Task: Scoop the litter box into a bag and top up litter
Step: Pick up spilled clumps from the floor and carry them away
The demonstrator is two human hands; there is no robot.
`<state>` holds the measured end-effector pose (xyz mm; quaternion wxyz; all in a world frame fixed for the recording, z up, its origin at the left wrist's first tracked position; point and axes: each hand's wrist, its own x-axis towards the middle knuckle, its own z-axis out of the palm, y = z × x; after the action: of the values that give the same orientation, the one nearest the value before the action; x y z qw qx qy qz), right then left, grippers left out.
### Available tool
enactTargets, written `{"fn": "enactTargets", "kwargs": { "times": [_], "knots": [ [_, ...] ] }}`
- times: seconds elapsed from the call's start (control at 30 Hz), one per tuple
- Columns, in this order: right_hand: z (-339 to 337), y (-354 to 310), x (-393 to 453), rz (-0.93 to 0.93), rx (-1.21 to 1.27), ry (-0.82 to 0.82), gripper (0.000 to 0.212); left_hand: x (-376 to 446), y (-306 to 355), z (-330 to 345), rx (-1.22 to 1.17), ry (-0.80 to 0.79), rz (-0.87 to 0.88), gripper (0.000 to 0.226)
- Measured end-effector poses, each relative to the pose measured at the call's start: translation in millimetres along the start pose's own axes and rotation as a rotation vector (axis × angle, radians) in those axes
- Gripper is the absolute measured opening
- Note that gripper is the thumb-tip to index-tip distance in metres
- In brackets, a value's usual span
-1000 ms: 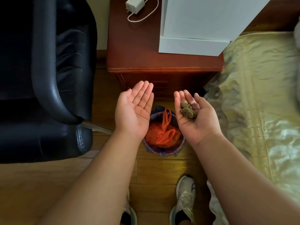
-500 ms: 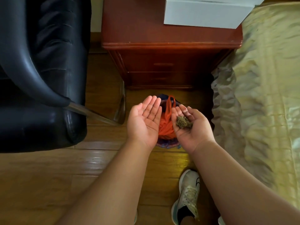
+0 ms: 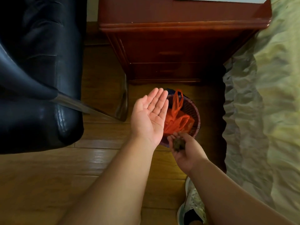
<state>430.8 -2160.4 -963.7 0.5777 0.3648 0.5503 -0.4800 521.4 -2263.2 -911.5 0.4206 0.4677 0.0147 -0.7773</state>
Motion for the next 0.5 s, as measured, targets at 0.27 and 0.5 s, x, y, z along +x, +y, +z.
{"fn": "enactTargets", "kwargs": {
  "times": [0.27, 0.5],
  "knots": [
    [10, 13, 21, -0.093, -0.066, -0.118, 0.026, 19, -55, -78, 0.168, 0.243, -0.124, 0.036],
    [11, 37, 33, -0.016, -0.012, -0.091, 0.029, 23, -73, -105, 0.093, 0.377, -0.145, 0.036]
  ]
}}
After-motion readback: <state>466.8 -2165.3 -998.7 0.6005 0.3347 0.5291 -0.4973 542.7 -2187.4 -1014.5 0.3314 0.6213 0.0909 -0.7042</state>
